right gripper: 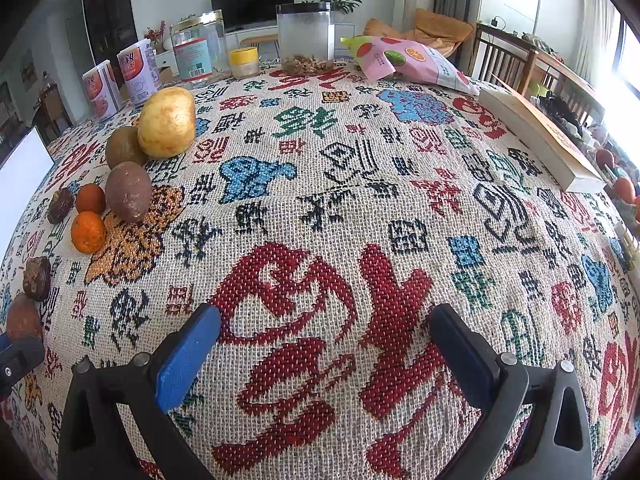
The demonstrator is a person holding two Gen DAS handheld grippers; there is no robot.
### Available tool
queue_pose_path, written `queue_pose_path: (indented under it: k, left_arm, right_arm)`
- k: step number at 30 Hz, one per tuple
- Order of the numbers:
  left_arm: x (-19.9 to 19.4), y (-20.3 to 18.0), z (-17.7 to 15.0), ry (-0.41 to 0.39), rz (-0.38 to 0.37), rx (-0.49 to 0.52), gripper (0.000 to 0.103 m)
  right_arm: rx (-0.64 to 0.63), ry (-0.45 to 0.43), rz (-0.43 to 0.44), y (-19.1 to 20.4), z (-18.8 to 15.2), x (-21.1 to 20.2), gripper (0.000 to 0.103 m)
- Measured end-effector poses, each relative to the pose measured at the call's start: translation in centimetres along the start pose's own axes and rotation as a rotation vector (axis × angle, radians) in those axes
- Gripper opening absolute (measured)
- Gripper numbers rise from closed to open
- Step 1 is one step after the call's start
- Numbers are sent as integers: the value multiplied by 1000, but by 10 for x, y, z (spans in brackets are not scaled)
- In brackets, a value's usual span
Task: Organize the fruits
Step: 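Close the left tool around the long sweet potato, then lift the sweet potato with the left tool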
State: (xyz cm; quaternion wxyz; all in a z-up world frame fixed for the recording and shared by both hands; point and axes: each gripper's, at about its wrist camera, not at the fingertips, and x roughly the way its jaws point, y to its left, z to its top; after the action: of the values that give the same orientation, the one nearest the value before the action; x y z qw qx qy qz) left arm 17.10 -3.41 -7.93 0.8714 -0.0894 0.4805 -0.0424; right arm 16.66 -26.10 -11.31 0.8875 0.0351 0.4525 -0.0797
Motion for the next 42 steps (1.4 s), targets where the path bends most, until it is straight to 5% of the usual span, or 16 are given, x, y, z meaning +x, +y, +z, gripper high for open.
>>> queue_pose_path:
  k: [3, 5, 8, 11, 14, 15, 17, 22, 26, 30, 32, 33, 42]
  left_arm:
    - [-12, 18, -7, -6, -9, -14, 83]
    - [-16, 28, -11, 34, -51, 6, 50]
    - [-25, 36, -12, 35, -41, 74, 50]
    - [-26, 43, -8, 19, -10, 76, 75]
    - [-18, 46, -1, 30, -31, 50, 76]
    - [-14, 44, 0, 36, -30, 50, 75]
    - [-9, 42, 0, 34, -6, 57, 47]
    - [-19, 55, -6, 53, -36, 69, 43]
    - [-36, 73, -19, 44, 24, 141, 43]
    - [-36, 99, -25, -4, 35, 98, 45]
    - [-35, 102, -27, -43, 87, 94, 77]
    - [-32, 103, -27, -61, 120, 94, 83]
    - [-24, 106, -31, -90, 182, 88, 97]
  right_arm:
    - [0, 0, 0, 0, 0, 0, 103]
    - [0, 0, 0, 0, 0, 0, 103]
    - [0, 0, 0, 0, 0, 0, 103]
    - [0, 0, 0, 0, 0, 0, 103]
    - [0, 0, 0, 0, 0, 0, 103]
    - [0, 0, 0, 0, 0, 0, 103]
    - [0, 0, 0, 0, 0, 0, 103]
    - [0, 0, 0, 0, 0, 0, 103]
    - [0, 0, 0, 0, 0, 0, 103]
    - [0, 0, 0, 0, 0, 0, 103]
    - [0, -1, 0, 0, 0, 0, 103]
    - [0, 0, 0, 0, 0, 0, 103]
    - [1, -1, 1, 0, 0, 0, 103]
